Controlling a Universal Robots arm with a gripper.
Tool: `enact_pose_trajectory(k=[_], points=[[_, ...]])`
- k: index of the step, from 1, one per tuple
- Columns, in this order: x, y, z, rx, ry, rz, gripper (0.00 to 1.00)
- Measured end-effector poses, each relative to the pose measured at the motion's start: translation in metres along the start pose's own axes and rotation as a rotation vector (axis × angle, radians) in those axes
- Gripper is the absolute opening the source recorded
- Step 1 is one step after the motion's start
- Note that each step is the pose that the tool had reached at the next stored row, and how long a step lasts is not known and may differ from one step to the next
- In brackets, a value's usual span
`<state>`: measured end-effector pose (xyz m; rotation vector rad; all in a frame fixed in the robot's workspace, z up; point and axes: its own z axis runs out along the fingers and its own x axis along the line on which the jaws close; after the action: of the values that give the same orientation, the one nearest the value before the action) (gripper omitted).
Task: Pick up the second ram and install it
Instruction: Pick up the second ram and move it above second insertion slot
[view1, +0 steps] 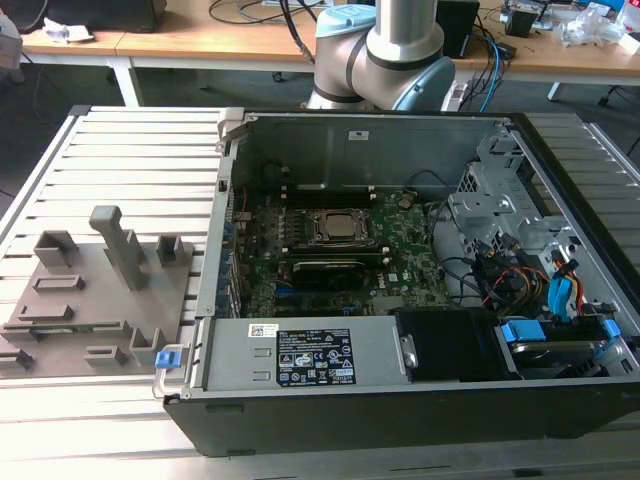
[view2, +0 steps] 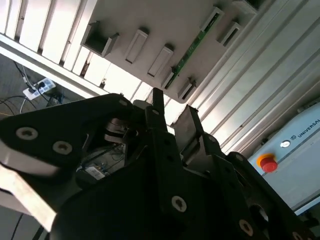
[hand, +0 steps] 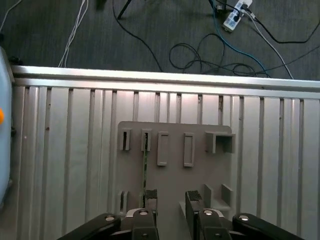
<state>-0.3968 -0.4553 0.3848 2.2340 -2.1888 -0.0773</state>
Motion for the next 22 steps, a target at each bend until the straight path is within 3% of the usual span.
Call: enact_pose_trajectory(k=[2,4,7,15,22], points=[[0.0001,0.0,0.0005,0.0016,-0.0027,0.062,0.36],[0.0002,-0.0001,0.0005,0.0023,-0.001,0.09,0.36],[0.0003,0.0,0.0009,0.0024,-0.0003,0.093,0.36],[0.0104,-0.0003,0.0111,0.0023,-0.0003,0.093,0.36],[0.0129,-0.0006,0.0187,0.0025,-0.0004,0.093,0.36]])
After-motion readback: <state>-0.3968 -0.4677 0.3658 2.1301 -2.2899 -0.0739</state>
